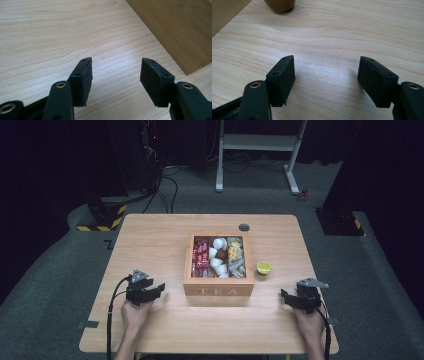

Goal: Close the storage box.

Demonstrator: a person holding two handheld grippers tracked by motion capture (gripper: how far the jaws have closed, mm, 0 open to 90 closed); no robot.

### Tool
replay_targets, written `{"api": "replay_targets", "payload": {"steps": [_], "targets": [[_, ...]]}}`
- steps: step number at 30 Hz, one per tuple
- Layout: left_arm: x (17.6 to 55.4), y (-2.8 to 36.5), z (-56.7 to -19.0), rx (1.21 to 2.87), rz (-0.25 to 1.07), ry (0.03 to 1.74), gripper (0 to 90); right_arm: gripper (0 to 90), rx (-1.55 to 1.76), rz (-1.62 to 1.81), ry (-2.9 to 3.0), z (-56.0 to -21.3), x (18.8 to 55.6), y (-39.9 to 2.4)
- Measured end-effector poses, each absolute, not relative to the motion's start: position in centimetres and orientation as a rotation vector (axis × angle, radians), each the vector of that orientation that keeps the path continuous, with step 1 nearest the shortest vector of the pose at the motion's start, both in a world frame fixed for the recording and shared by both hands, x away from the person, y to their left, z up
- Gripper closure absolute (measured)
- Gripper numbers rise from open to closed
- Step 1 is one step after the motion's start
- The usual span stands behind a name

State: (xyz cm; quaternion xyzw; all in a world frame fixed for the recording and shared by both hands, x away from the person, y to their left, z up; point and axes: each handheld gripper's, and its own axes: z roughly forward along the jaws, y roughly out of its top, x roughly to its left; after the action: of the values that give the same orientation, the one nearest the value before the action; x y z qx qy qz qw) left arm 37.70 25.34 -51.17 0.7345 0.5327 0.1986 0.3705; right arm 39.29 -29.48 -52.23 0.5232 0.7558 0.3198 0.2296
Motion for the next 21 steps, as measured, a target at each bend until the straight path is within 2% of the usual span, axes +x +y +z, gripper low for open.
{"api": "replay_targets", "payload": {"steps": [21], "targets": [[37.9,24.8,-52.5,1.919,0.583,1.404,37.5,30.0,1.440,0.880,2.080,-52.2,39.3,-29.5]]}}
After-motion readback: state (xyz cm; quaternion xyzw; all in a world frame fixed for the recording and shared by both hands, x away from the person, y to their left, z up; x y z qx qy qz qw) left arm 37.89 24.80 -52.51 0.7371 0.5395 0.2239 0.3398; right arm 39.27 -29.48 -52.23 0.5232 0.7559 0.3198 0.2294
